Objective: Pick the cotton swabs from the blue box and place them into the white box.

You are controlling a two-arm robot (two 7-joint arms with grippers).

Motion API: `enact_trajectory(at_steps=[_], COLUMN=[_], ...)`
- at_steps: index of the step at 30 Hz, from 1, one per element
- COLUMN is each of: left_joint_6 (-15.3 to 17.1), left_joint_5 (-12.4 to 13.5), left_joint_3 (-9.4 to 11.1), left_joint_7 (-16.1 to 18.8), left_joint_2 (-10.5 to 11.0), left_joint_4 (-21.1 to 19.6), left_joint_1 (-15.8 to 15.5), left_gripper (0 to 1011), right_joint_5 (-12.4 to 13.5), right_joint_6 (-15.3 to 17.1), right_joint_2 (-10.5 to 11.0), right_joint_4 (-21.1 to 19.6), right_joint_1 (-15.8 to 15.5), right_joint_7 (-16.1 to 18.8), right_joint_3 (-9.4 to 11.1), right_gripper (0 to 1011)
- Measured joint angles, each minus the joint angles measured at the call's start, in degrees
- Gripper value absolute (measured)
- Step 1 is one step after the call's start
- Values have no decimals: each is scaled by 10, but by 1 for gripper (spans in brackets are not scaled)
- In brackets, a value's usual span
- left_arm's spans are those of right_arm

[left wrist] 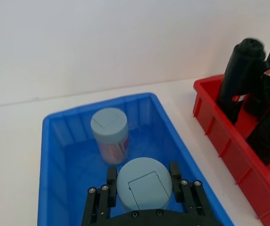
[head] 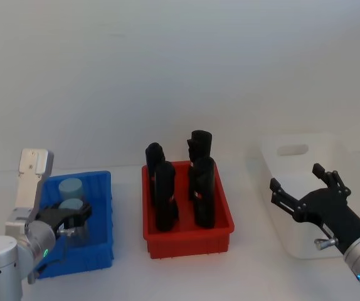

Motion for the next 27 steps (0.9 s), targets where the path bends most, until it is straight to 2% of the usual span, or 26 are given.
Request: enact_trajectory(at_steps=[14, 27], left_joint_6=[1, 42], left_joint_5=[47, 75], left_joint_3=[-4, -7], left_joint_7=[-38, -111], left_joint_2=[15, 24], left_joint_4=[-82, -146], left_joint_1=[0, -18], left_gripper=[661, 661], right_joint_5=[0, 0], right_joint_6=[0, 0], right_joint_2=[0, 0], right_joint_4=[0, 0], right_joint_1=[0, 0], right_joint_7=[0, 0], right_joint_3=[0, 0], right_gripper=[1002, 1002])
